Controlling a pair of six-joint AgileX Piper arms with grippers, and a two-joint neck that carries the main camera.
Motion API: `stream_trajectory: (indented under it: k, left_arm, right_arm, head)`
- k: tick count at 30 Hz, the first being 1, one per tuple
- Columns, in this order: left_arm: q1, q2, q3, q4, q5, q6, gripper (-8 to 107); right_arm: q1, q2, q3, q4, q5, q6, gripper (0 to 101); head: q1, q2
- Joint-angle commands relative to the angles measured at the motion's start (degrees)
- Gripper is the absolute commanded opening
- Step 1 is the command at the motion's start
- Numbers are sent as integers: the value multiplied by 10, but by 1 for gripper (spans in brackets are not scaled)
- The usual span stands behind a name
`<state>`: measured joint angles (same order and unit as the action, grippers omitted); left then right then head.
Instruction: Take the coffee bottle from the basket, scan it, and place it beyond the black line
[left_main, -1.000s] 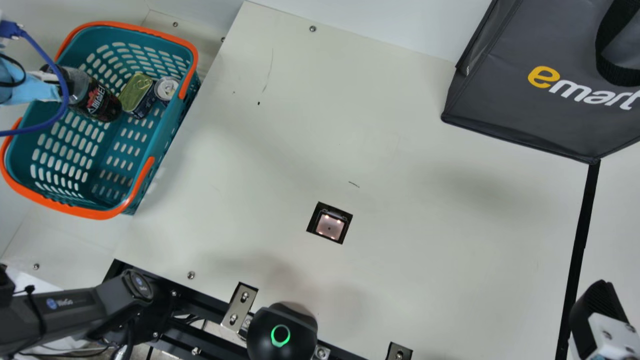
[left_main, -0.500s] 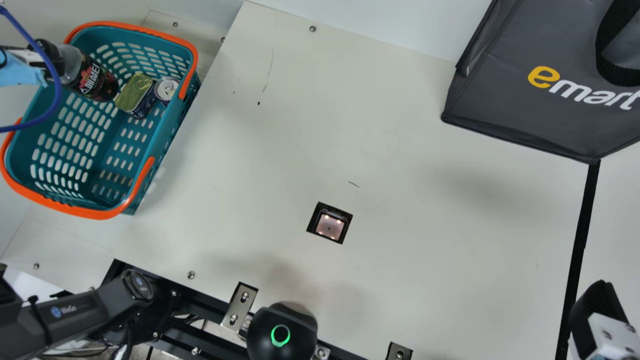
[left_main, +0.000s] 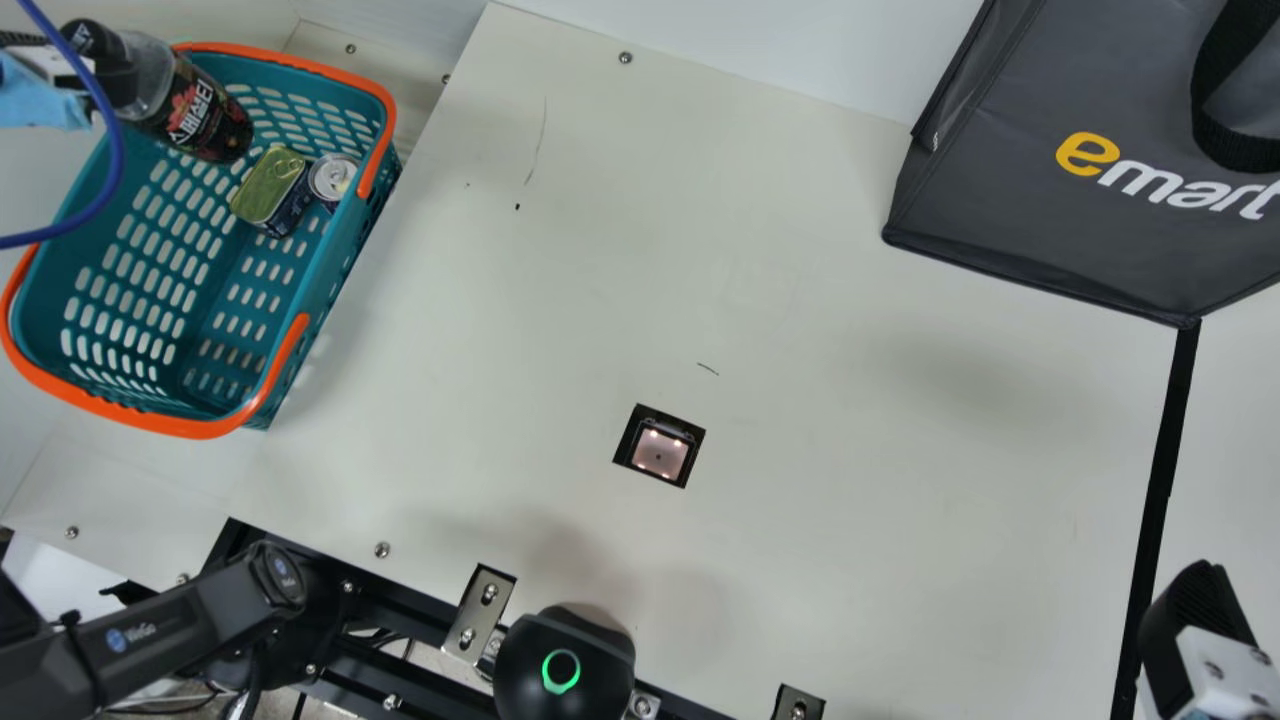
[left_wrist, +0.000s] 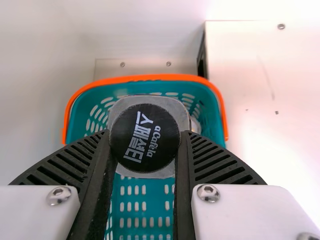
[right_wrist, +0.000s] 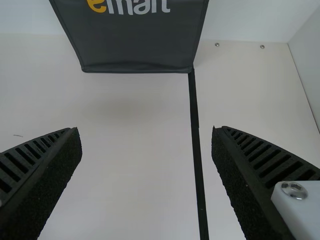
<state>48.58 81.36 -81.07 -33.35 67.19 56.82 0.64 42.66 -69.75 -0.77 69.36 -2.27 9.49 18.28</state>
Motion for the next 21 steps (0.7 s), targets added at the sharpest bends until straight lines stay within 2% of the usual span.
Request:
stream_trajectory:
  k: [1, 11, 21]
  left_arm:
    - [-8, -3, -5, -1, 4, -4, 10]
    - [-53, -30, -12, -10, 24, -19, 10]
    - [-101, -68, 27, -14, 27, 0, 10]
  right_arm:
    - [0, 0, 0, 0, 0, 0, 91]
    - [0, 0, 0, 0, 0, 0, 91]
    - [0, 0, 0, 0, 0, 0, 91]
  head:
    - [-16, 1]
    - [-16, 1]
    - [-16, 1]
